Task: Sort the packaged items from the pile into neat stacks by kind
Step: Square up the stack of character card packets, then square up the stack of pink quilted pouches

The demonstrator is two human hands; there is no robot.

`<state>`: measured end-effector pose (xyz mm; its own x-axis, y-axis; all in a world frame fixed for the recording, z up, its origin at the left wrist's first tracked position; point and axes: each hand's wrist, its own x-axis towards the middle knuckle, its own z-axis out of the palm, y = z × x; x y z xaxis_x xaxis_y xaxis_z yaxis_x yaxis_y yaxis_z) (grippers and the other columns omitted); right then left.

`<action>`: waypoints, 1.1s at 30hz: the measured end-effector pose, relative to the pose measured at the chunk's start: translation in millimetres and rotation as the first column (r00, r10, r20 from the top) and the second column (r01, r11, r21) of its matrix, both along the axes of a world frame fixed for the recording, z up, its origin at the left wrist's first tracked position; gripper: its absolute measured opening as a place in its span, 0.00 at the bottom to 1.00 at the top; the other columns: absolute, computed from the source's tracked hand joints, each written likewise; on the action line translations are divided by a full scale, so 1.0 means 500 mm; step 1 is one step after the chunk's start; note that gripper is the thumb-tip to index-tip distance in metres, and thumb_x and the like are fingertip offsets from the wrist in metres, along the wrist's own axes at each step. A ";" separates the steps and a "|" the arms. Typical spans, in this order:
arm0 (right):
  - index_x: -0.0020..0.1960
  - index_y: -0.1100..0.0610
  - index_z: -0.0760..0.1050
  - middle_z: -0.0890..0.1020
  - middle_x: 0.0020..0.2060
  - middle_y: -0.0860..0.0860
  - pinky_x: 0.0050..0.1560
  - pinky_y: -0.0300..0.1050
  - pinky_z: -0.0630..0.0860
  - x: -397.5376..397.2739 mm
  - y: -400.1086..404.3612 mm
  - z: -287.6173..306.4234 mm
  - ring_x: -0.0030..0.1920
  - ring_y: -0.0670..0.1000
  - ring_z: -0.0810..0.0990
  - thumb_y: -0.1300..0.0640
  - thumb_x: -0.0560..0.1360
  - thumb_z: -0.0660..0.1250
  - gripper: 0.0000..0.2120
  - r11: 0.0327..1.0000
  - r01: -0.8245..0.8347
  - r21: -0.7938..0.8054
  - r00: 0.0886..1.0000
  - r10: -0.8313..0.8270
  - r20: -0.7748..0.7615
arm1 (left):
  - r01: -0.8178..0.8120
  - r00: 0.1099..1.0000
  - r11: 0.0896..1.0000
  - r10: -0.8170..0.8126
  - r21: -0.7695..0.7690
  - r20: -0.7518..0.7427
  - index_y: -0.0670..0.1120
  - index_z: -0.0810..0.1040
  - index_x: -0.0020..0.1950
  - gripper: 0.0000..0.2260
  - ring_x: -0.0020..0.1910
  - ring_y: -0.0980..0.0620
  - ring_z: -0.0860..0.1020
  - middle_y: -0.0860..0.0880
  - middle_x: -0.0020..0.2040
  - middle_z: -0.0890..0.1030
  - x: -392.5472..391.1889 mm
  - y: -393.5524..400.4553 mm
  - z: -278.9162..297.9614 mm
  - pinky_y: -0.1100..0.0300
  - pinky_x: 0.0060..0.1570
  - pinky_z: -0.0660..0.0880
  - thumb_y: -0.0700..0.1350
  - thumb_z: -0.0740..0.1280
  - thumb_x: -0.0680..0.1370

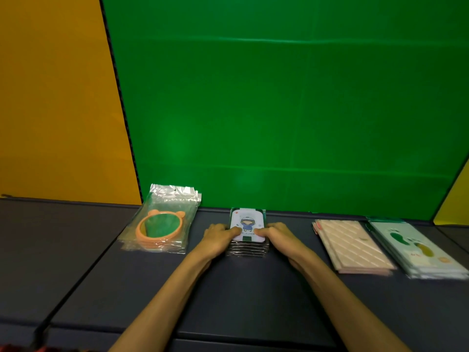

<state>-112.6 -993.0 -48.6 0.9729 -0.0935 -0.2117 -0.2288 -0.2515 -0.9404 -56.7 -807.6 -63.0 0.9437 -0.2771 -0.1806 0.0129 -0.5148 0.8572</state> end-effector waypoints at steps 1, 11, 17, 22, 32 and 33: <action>0.52 0.59 0.83 0.87 0.44 0.52 0.58 0.55 0.79 0.000 -0.001 0.000 0.47 0.53 0.86 0.56 0.74 0.68 0.11 1.000 0.006 -0.012 1.000 -0.006 0.005 | 0.004 1.000 1.000 -0.004 -0.011 -0.005 0.44 0.85 0.52 0.34 0.50 0.45 0.83 0.45 0.49 0.86 -0.002 0.001 0.004 0.46 0.56 0.79 0.67 0.64 0.59; 0.60 0.55 0.75 0.80 0.53 0.49 0.49 0.44 0.74 -0.002 -0.001 0.032 0.51 0.49 0.79 0.45 0.69 0.75 0.24 0.883 0.135 -0.450 0.990 -0.106 0.090 | -0.091 0.908 0.953 -0.039 0.289 0.417 0.53 0.66 0.76 0.36 0.68 0.45 0.71 0.47 0.71 0.71 -0.018 0.006 0.041 0.49 0.65 0.70 0.62 0.71 0.70; 0.68 0.51 0.70 0.75 0.58 0.52 0.56 0.51 0.76 -0.009 0.008 0.052 0.59 0.55 0.76 0.38 0.68 0.72 0.33 0.604 0.165 -0.779 0.973 0.030 0.230 | -0.154 0.805 0.829 -0.209 0.537 0.555 0.55 0.65 0.76 0.36 0.73 0.45 0.65 0.47 0.76 0.65 -0.015 0.012 0.065 0.46 0.69 0.64 0.67 0.66 0.71; 0.69 0.52 0.69 0.75 0.60 0.52 0.58 0.51 0.73 -0.024 0.027 0.067 0.60 0.55 0.75 0.38 0.71 0.70 0.31 0.444 0.222 -0.868 0.951 0.100 0.294 | -0.144 0.753 0.801 -0.292 0.581 0.590 0.56 0.65 0.76 0.33 0.74 0.45 0.64 0.47 0.76 0.65 -0.018 0.004 0.075 0.45 0.70 0.61 0.65 0.64 0.73; 0.70 0.52 0.71 0.75 0.62 0.53 0.61 0.51 0.73 -0.090 -0.070 0.098 0.63 0.56 0.75 0.42 0.75 0.67 0.27 0.378 0.275 -0.884 0.955 -0.002 0.296 | -0.104 0.671 0.837 -0.340 0.537 0.659 0.56 0.66 0.76 0.30 0.74 0.46 0.64 0.48 0.76 0.66 -0.058 -0.062 0.105 0.45 0.70 0.62 0.65 0.60 0.76; 0.69 0.52 0.71 0.75 0.62 0.53 0.60 0.51 0.73 -0.099 -0.087 0.101 0.63 0.56 0.75 0.42 0.75 0.67 0.26 0.372 0.270 -0.888 0.959 -0.018 0.283 | -0.094 0.670 0.836 -0.348 0.540 0.656 0.56 0.66 0.76 0.30 0.74 0.46 0.64 0.48 0.76 0.66 -0.066 -0.075 0.107 0.45 0.70 0.62 0.65 0.60 0.76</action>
